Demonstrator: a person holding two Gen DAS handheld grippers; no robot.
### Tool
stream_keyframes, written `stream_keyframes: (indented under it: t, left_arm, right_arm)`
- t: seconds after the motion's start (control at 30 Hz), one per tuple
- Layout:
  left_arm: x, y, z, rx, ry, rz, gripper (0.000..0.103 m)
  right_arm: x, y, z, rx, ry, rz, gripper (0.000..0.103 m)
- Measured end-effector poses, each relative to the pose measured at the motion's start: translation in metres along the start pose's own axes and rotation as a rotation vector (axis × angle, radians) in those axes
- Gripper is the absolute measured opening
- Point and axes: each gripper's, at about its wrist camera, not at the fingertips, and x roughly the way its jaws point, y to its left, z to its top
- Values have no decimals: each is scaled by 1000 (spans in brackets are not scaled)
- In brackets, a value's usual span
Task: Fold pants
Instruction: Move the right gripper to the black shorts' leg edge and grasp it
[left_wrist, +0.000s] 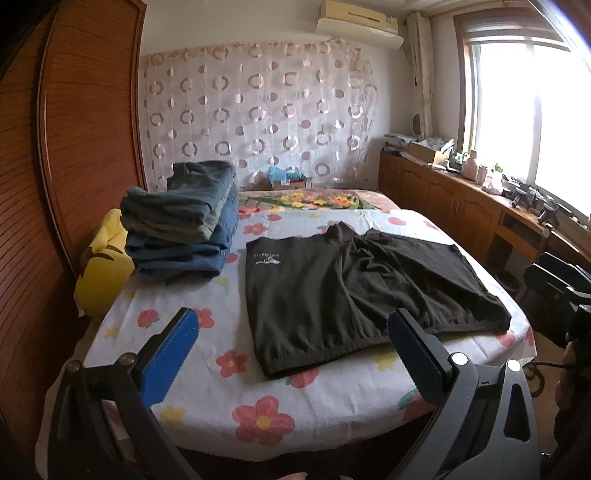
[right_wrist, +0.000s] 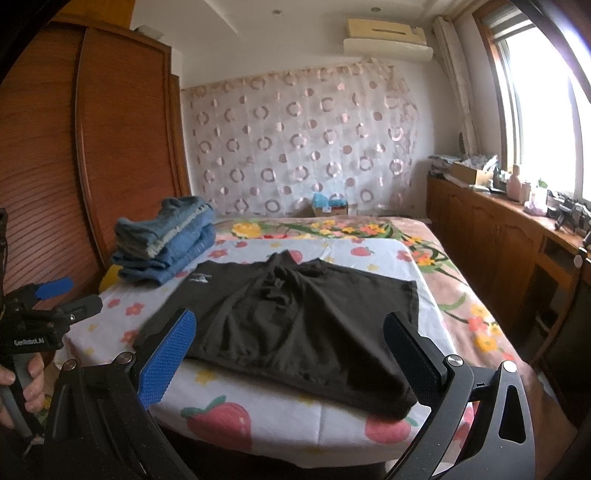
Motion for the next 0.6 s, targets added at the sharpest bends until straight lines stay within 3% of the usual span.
stream_keyframes:
  t: [0.6]
  left_arm:
    - [45,15,-25,-12,110,-52,103]
  right_arm:
    - [32,-51,-38,-10,151,-49,73]
